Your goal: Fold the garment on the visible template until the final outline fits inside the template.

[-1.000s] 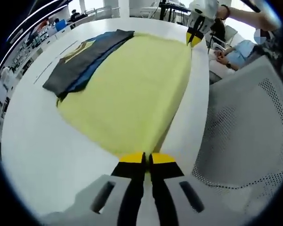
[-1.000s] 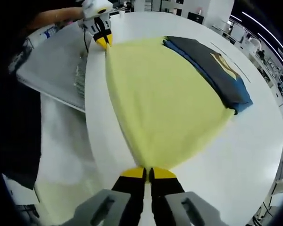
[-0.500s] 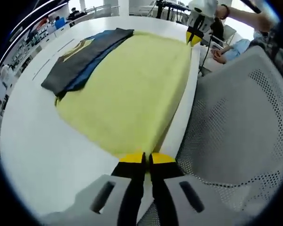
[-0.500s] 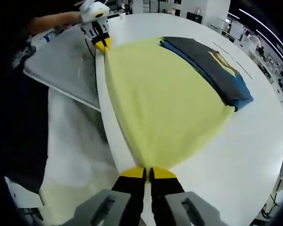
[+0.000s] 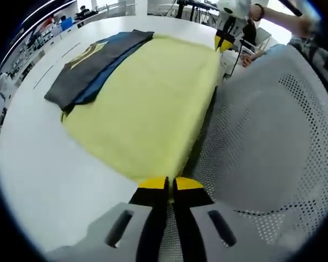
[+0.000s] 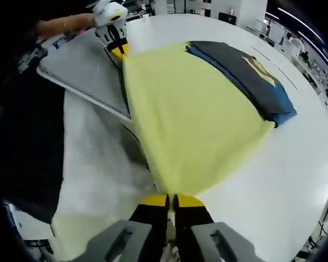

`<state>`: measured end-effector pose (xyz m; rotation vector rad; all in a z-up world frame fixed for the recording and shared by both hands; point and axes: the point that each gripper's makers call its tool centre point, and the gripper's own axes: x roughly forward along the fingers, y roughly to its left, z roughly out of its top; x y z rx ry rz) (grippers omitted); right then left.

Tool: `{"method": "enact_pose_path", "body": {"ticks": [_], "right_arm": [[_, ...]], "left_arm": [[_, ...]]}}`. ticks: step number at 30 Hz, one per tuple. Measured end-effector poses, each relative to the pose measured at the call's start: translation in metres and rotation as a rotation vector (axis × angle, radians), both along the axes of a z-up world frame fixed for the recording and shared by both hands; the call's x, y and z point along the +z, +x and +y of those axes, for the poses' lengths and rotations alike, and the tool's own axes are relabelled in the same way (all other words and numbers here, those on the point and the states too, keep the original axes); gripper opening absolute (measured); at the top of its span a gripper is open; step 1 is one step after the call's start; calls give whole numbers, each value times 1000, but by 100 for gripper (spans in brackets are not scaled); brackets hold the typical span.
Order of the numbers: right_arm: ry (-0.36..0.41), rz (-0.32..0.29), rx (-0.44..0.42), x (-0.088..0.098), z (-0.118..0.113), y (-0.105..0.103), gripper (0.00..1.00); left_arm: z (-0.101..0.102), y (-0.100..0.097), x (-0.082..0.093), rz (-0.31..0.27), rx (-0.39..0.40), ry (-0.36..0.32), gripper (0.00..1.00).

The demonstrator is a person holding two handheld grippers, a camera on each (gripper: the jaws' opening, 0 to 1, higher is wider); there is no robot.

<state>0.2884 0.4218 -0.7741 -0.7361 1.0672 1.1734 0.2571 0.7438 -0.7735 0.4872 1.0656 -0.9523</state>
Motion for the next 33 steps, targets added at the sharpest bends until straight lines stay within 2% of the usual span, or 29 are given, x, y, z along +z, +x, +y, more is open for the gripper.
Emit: {"method": "enact_pose_path", "body": {"ticks": [7,10,12,16,21,33], "right_arm": [[11,37,5,4,1,-13,0],[8,22,15,10,1,-10,0],[9,0,12,16,2,-4,0],[18,-35,-1,27,3,8,0],[22,-83,-6,38,4,25,0],[29,-193,-25,69,7,69,0]], "left_arm": [[2,-10,6,26,13,-20,1],[3,-6,13,5,18,-17,0],[2,0,20,-40,-3,-27,0],[5,9,31,-66,18,-37,0],[5,26,46,-127,12,-29,0],[8,63,77,-212,60,-20,0]]}}
